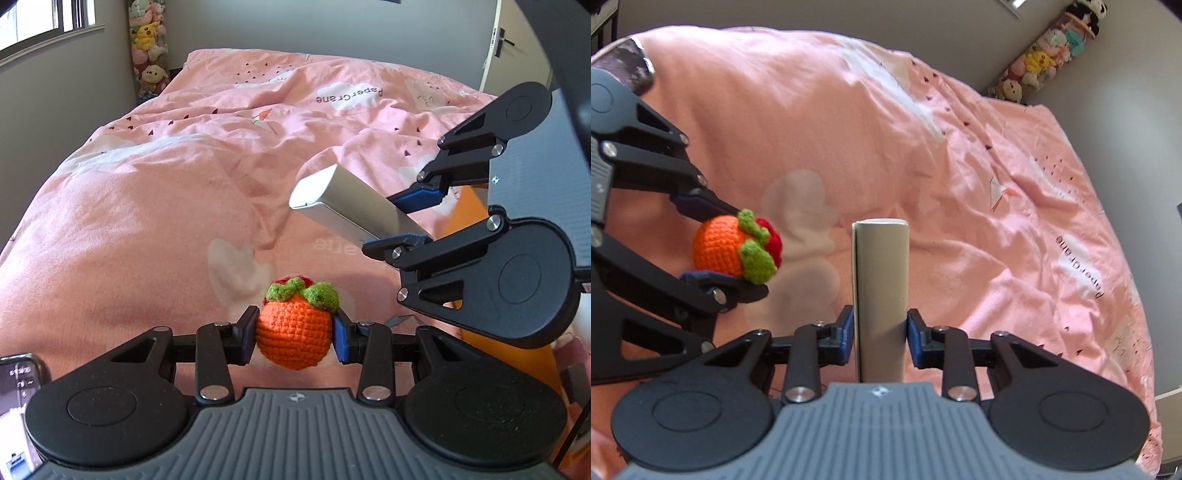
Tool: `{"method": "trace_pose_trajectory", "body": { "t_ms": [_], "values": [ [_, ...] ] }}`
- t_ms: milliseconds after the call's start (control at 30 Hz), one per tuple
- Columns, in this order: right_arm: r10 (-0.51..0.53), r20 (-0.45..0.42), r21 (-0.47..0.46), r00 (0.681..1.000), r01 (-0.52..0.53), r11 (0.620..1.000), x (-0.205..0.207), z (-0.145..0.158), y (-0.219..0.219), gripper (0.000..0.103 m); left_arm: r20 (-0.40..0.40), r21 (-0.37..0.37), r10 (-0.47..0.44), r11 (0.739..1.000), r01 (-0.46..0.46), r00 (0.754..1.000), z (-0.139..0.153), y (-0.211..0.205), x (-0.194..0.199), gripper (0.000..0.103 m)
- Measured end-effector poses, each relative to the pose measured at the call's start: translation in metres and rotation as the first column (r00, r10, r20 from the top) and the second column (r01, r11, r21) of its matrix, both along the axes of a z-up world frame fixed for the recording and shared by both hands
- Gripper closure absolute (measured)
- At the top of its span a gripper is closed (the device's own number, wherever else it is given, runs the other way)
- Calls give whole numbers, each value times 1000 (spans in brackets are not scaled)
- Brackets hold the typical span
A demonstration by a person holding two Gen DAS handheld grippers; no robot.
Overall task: Organize objects
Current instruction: 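Lift the cream box with the right tool toward the orange box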
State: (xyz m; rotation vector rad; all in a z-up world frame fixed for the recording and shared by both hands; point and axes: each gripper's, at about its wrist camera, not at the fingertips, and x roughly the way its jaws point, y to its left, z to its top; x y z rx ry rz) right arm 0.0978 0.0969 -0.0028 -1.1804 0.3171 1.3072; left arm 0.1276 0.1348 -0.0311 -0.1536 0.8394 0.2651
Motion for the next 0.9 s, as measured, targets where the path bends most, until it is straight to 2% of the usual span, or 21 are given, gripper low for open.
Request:
{"method": "trace_pose_trajectory", "body": {
  "t_ms": [300,533,667,900],
  "values": [
    [69,124,92,990,-80,993,-24,54,-51,73,94,31,-55,998,53,994,42,-31,-13,58],
    [30,227,106,973,-55,993,-14,81,-94,73,168,94,-171,983,157,971,68,-71,-11,58],
    [-16,278,85,960,-8,996,1,79,-119,73,186,123,-234,969,213,954,74,-91,-3,58],
    [-53,324,3,945,55,999,34,47,-151,73,160,161,-333,938,308,929,61,-119,21,58]
  ]
}}
